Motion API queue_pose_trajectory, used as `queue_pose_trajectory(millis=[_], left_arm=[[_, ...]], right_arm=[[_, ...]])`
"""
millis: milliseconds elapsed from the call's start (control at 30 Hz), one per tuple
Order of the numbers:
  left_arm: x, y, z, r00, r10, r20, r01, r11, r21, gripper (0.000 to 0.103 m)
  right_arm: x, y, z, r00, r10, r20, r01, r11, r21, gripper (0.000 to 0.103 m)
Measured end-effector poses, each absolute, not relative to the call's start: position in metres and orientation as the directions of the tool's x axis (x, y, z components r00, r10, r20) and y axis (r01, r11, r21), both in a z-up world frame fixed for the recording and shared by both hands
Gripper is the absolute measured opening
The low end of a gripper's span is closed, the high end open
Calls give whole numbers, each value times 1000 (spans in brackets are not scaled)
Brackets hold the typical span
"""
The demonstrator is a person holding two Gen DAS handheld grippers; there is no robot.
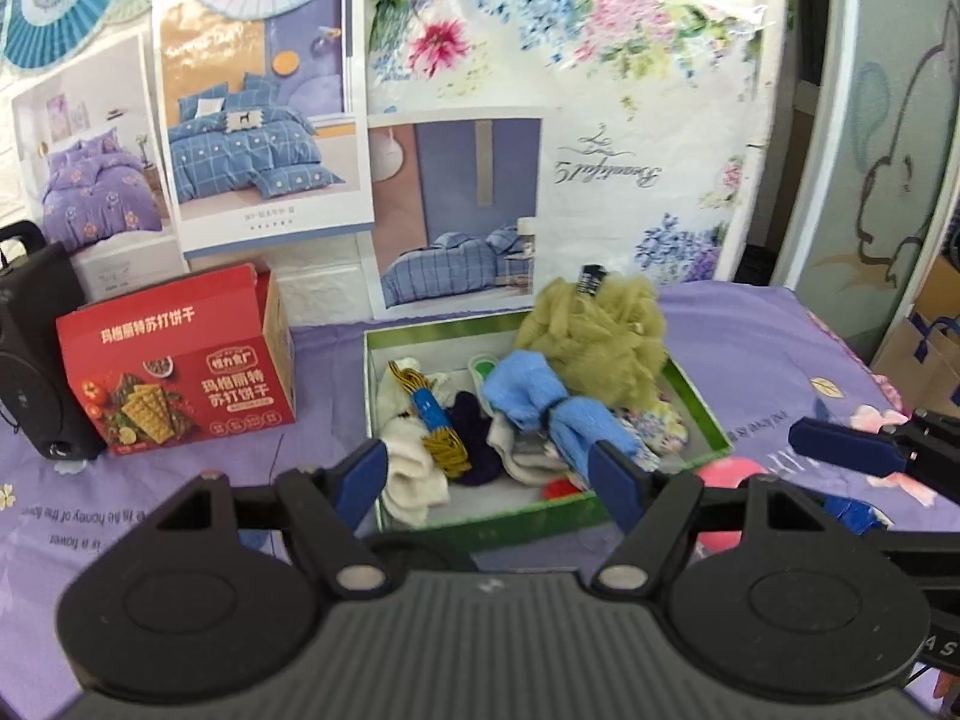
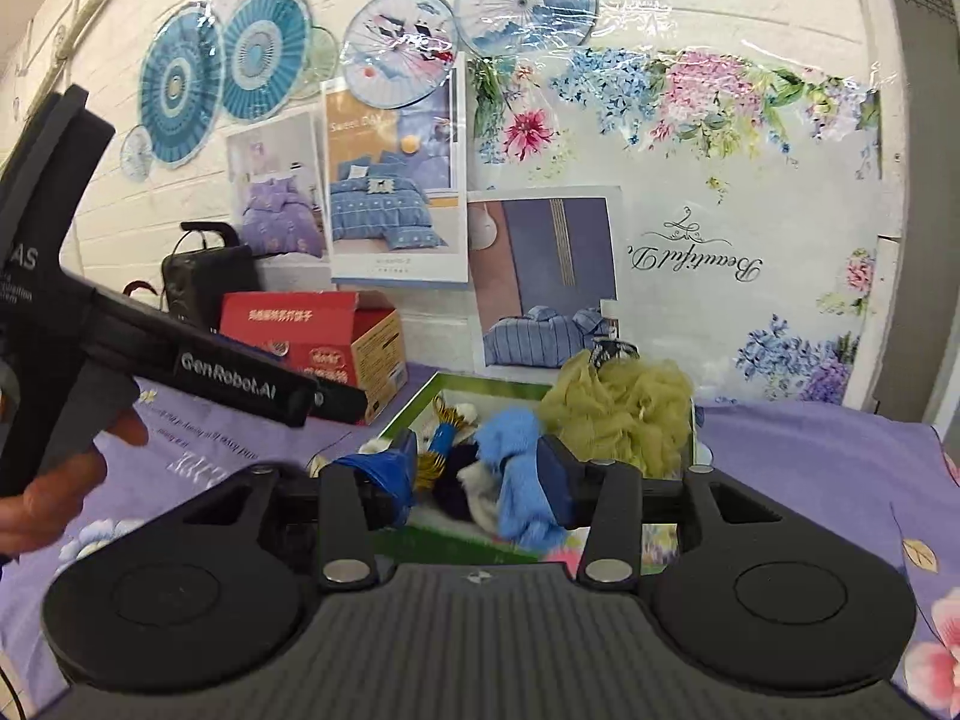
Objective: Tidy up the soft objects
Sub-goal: 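Move both tools to the pink lace pearl pouch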
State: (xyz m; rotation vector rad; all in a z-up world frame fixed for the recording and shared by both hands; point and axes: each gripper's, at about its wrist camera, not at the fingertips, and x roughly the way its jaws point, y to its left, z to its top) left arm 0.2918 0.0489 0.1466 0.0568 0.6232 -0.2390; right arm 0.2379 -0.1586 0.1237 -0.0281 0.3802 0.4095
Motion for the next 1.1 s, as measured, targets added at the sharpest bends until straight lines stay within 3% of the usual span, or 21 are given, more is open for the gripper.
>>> queue_pose_trajectory(millis=[233, 467, 633, 767, 867, 967, 1100], left_arm=[[216, 71, 126, 794, -191, -577, 223, 975, -17, 76], [165, 104, 51, 708, -109, -698, 125, 992, -28, 76], [155, 135, 30, 650, -91, -754, 52, 996, -74, 76], [153, 150, 32, 663, -71, -746, 24, 997, -73, 76], [155, 153, 32, 664, -76, -744, 24, 997, -80, 76], [162, 150, 31, 654, -77, -752, 29, 997, -77, 76], [169, 139, 29, 644, -90, -760, 62, 996, -66, 76]], right_arm=[[172, -162, 82, 846, 327, -420, -338, 940, 50, 31], [156, -140, 21, 772, 386, -504, -317, 922, 221, 32], [175, -93, 7, 780, 345, -523, -342, 934, 105, 32], [200, -68, -15, 787, 196, -585, -294, 953, -76, 33], [206, -75, -27, 725, 235, -648, -319, 948, -12, 33], [195, -94, -27, 716, 259, -648, -325, 945, 18, 34], [178, -128, -19, 703, 188, -686, -320, 945, -69, 35]])
